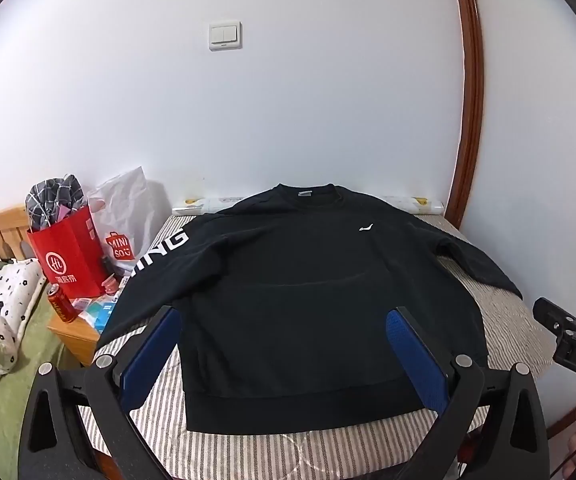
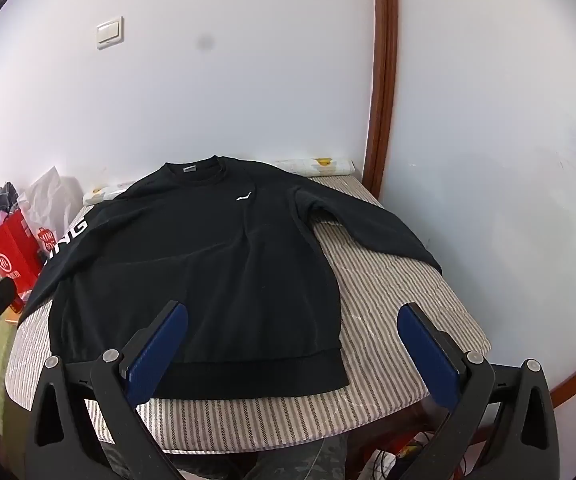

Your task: Fold small clothes

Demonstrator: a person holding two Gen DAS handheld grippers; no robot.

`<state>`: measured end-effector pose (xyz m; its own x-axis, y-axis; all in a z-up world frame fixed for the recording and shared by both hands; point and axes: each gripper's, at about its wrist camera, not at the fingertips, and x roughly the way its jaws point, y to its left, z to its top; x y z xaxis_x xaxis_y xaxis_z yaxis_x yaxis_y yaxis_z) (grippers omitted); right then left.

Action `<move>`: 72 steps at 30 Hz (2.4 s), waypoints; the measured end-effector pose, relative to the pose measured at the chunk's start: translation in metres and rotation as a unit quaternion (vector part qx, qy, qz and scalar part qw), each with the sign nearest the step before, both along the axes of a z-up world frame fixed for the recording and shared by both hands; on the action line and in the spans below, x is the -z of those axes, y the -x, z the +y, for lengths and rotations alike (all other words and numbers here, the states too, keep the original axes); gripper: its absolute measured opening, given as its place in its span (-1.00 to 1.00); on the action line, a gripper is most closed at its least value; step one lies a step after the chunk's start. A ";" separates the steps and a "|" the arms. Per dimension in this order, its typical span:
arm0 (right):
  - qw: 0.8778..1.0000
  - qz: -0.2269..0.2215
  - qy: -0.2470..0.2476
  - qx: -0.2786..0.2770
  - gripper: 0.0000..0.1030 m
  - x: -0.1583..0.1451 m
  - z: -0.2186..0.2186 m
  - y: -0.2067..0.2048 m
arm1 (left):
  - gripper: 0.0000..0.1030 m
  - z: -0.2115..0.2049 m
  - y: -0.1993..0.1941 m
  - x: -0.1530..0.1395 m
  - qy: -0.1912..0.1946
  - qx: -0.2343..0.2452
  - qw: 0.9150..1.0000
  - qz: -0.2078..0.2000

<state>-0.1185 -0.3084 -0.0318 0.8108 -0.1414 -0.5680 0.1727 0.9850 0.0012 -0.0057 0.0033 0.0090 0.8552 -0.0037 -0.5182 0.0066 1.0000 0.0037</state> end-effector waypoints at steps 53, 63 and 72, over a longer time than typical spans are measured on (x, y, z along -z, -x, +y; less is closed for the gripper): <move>1.000 0.004 0.012 0.007 1.00 0.009 0.007 -0.003 | 1.00 0.012 0.011 0.005 0.032 0.002 0.999 -0.015; 1.000 0.006 0.012 0.010 1.00 0.012 0.009 -0.004 | 1.00 0.011 0.011 0.006 0.032 0.005 0.999 -0.014; 1.000 0.006 0.013 0.010 1.00 0.012 0.010 -0.004 | 1.00 0.007 0.011 0.007 0.030 0.007 0.999 -0.015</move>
